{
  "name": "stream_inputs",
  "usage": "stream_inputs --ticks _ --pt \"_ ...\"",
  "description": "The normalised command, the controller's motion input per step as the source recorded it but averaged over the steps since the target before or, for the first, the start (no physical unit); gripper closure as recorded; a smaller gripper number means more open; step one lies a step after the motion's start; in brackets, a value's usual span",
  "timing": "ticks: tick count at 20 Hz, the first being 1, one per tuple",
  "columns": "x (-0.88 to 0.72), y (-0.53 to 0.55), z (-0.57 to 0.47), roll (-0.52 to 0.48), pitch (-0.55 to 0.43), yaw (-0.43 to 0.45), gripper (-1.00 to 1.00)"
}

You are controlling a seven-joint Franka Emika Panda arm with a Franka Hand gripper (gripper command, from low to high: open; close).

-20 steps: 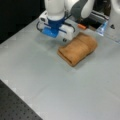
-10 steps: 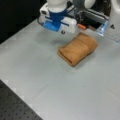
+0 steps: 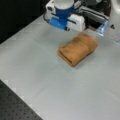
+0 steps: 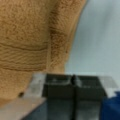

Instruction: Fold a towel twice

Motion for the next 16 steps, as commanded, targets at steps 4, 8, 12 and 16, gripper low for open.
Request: stream_inputs --ticks 4,8,12,16 --pt "0.02 0.16 0.04 0.154 0.013 -0.223 -1.0" --pt "-0.05 0.23 0.08 0.205 -0.029 -0.221 -1.0" --pt "-0.12 0.33 0.07 0.239 -0.144 -0.109 -1.0" --pt "-0.16 0.35 0.02 0.129 -0.125 -0.064 -1.0"
